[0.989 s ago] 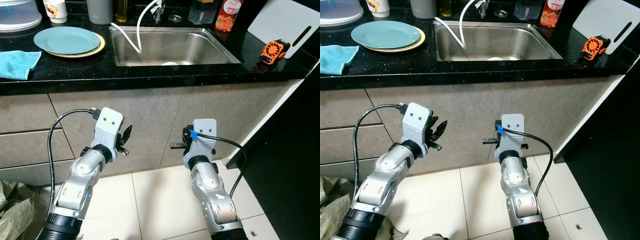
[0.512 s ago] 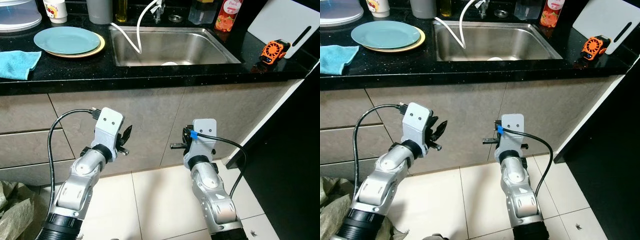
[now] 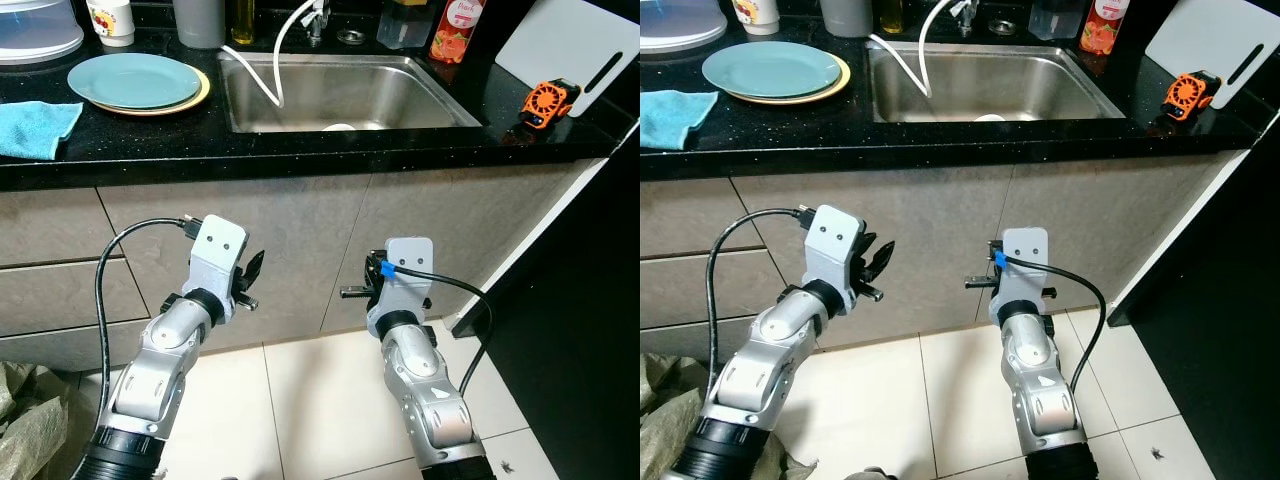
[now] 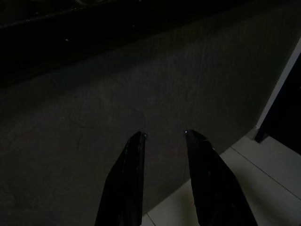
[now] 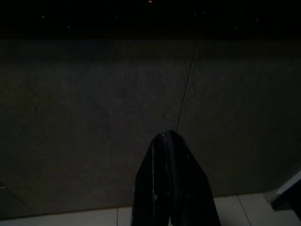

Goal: Kitchen organization

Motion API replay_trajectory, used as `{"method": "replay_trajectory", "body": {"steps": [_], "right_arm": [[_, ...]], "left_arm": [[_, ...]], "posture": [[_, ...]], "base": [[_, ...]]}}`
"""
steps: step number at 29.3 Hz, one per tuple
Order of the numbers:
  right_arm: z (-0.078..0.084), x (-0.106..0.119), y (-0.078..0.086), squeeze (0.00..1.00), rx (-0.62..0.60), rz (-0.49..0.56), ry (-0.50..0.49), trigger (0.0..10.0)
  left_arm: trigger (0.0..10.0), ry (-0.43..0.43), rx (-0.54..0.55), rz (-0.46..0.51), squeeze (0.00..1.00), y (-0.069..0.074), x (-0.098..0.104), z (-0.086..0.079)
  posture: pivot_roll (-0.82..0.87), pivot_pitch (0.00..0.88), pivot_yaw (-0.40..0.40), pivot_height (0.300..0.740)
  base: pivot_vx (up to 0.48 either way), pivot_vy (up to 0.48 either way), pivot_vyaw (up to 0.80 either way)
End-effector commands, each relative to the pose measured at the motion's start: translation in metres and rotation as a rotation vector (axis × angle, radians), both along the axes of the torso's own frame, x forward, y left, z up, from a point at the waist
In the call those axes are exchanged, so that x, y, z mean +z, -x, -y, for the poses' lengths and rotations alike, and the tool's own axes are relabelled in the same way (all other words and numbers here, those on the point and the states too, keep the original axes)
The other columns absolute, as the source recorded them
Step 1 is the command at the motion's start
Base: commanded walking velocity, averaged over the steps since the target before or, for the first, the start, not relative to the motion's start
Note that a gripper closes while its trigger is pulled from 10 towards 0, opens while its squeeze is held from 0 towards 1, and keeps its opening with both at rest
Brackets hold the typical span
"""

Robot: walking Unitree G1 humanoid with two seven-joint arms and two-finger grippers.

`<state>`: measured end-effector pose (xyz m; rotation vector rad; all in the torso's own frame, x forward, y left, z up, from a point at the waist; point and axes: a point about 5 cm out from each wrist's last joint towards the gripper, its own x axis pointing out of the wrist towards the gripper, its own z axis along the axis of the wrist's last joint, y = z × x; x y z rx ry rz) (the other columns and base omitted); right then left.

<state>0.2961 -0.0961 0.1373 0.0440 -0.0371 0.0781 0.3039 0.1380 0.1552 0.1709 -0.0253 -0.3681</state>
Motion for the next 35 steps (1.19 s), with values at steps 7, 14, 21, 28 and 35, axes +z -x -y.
{"method": "replay_trajectory", "body": {"steps": [7,14,21,28,35], "right_arm": [[-0.003,-0.0055,0.0008,0.0,0.003,-0.027,-0.015,10.0],[-0.0037,-0.0063,0.0013,0.0,0.005,-0.028,-0.013,10.0],[-0.0042,-0.007,0.0016,0.0,0.007,-0.029,-0.012,10.0],[-0.0044,-0.0068,0.0019,0.0,0.007,-0.03,-0.014,10.0],[-0.004,-0.0059,0.0017,0.0,0.002,-0.03,-0.019,10.0]], "left_arm": [[10.0,0.005,-0.01,-0.037,0.0,0.0005,-0.0083,0.004],[10.0,0.005,-0.011,-0.039,0.0,0.0009,-0.0094,0.0038],[10.0,0.005,-0.011,-0.042,0.0,0.0011,-0.0103,0.0035],[10.0,0.005,-0.011,-0.042,0.0,0.0013,-0.0101,0.0035],[10.0,0.004,-0.011,-0.04,0.0,0.0008,-0.009,0.0034]], "posture": [[0.21,0.072,-0.082,0.74],[0.21,0.063,-0.081,0.74],[0.21,0.058,-0.08,0.74],[0.21,0.061,-0.08,0.74],[0.21,0.071,-0.078,0.74]], "base": [[0.0,0.0,0.0],[0.0,0.0,0.0],[0.0,0.0,0.0],[0.0,0.0,0.0],[0.0,0.0,0.0]]}}
